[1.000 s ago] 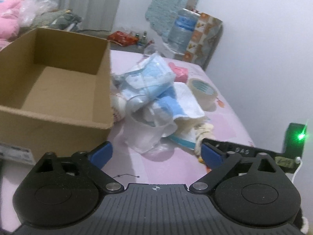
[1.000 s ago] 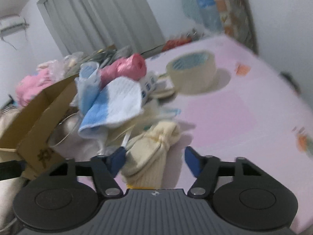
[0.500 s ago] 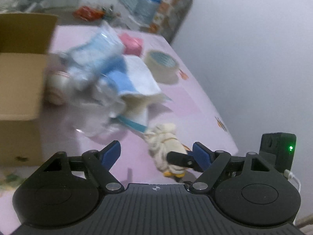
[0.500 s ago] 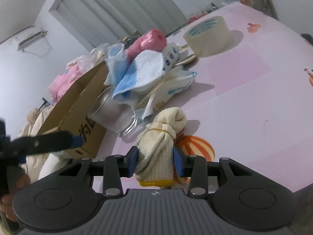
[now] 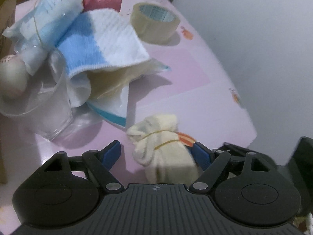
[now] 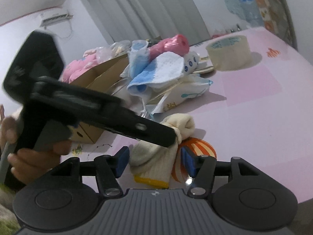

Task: Organize soft objects

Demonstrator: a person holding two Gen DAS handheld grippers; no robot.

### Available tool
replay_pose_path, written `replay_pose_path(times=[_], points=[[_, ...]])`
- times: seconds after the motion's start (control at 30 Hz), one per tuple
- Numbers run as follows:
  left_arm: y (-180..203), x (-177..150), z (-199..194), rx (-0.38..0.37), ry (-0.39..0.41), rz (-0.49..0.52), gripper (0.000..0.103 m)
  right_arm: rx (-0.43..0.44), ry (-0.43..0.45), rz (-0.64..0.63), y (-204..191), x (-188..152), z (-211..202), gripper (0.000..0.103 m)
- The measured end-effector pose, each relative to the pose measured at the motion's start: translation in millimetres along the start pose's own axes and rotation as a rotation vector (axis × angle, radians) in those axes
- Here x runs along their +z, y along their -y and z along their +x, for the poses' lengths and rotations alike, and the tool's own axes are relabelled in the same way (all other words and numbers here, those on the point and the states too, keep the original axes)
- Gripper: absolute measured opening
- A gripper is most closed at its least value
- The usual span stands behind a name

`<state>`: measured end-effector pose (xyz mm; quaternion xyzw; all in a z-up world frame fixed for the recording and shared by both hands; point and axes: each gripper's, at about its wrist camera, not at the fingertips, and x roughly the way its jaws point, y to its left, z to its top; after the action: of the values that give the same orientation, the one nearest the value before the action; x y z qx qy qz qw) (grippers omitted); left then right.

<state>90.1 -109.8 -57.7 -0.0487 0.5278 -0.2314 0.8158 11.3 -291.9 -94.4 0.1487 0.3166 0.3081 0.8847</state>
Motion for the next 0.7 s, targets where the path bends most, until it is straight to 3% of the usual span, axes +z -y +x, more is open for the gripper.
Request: replay_pose_path(times=[0.13,0.23,0.47,0.57,0.7], points=[[6.0,1.5,5.3,0.058,0.013,0.050,0.077,-0.013,0.004,-0.067,-6.6,-3.3,0.3,0.052],[8.1,0.9,5.9,0.081,0.027,0.067,0.067,-0.019,0.008,-0.079,-7.1,-3.7,-3.1,0.052],[7.5,-5.1,0.5,0.050,0.069,0.057,0.049,-0.066,0.047,-0.025,6.5,-3.6,-34.8,0.052],[5.4,-12.5,-14.9,0.024,0.111,0.058,0.049,-0.073,0.091,-0.017,9.1,-2.3,-56.3,0.052],[3.6,-23.0,-48.5,-0.013,0.213,0.060,0.049,-0.009,0.182,0.032,15.5,7.3,-87.8,0.052]])
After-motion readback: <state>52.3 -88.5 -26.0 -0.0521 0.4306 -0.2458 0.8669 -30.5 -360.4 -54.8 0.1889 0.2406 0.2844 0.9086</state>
